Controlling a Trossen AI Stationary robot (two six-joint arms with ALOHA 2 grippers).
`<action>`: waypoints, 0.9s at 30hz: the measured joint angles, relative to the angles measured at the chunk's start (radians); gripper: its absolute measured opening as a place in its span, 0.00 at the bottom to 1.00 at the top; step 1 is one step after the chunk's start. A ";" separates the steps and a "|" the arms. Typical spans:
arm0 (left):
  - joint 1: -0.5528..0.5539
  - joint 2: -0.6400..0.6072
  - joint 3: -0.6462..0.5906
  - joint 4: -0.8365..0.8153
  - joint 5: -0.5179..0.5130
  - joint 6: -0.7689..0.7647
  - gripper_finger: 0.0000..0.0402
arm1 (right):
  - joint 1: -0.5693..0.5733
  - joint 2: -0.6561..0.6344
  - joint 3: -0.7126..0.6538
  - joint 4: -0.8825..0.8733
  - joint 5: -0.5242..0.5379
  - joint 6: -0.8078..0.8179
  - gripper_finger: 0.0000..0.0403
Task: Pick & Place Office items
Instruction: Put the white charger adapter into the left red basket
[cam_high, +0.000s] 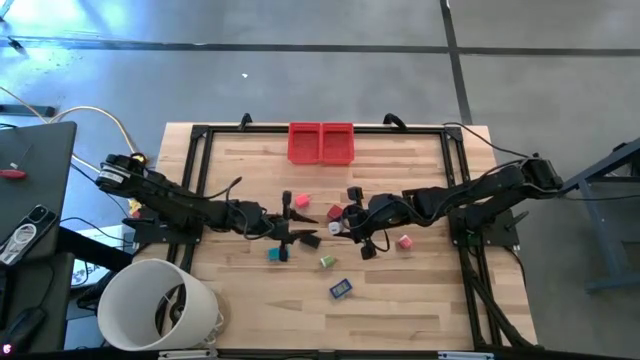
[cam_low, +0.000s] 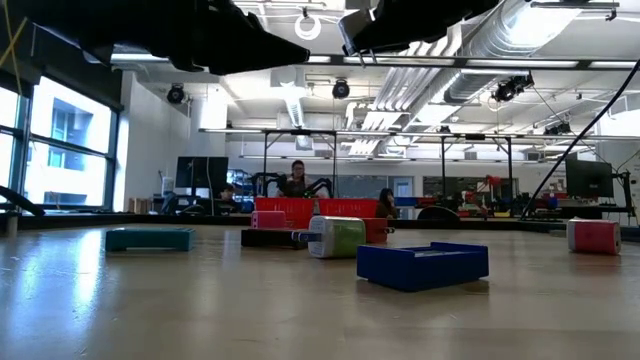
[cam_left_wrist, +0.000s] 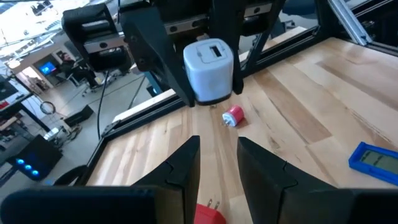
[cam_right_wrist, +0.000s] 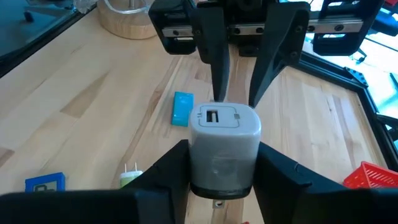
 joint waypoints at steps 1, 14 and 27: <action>0.000 0.000 0.001 0.001 0.000 -0.001 0.25 | 0.000 0.000 0.000 0.000 0.000 0.000 0.32; -0.004 0.000 0.001 0.034 -0.023 -0.020 0.25 | 0.000 0.000 0.000 0.000 0.000 0.000 0.32; -0.012 0.000 0.001 0.052 -0.019 -0.168 0.25 | 0.000 0.000 0.000 0.000 0.000 -0.001 0.32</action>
